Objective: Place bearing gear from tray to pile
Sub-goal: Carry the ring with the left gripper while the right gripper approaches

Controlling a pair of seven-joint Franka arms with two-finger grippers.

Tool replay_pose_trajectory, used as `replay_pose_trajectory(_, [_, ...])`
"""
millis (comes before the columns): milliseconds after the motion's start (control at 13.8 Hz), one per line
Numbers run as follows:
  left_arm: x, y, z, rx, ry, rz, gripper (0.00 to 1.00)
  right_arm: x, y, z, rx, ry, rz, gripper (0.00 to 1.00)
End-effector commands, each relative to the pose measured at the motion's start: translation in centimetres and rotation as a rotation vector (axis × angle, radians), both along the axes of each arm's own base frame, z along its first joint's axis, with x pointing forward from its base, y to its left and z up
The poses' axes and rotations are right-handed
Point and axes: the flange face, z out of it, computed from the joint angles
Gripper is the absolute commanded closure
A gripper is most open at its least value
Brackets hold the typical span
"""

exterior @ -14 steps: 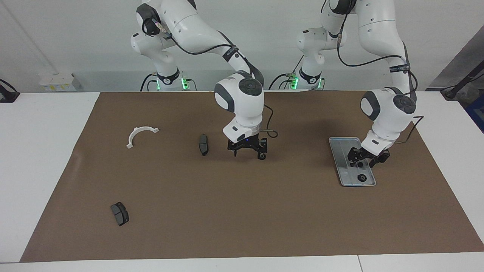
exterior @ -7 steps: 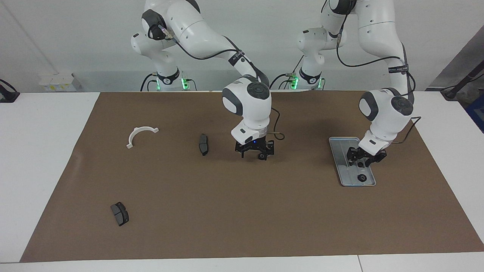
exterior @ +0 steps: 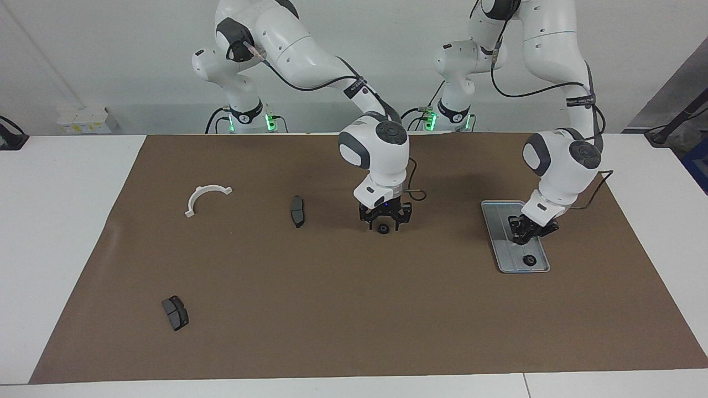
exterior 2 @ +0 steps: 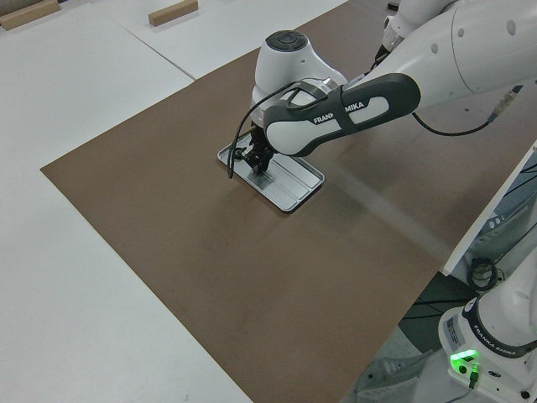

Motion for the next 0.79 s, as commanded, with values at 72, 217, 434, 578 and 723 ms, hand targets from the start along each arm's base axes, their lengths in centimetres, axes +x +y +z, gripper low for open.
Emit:
replay_pose_trajectory(72, [2.0,-0.9,3.2,-0.012,-0.019,0.022,0.89,-0.9,-0.4,-1.1,0.0,-0.02,-0.007,0.35])
replay_pose_trajectory(217, [2.9,-4.3,3.8,-0.027,-0.029,0.092,0.89,-1.1,-0.6,-1.2,0.002,-0.022,-0.006,0.36])
replay_pose_trajectory(434, [2.6,-11.6,4.0,-0.063,-0.047,0.252,0.89,-1.0,-0.5,-1.0,0.005,-0.028,0.001,0.49])
replay_pose_trajectory(578, [1.8,-16.5,3.7,-0.086,-0.058,0.305,0.88,-1.0,-0.5,-1.0,0.003,-0.029,0.007,0.75])
replay_pose_trajectory(723, [0.8,-20.4,3.7,-0.102,-0.054,0.347,0.87,-1.0,-0.6,-1.1,-0.02,-0.044,0.028,1.0])
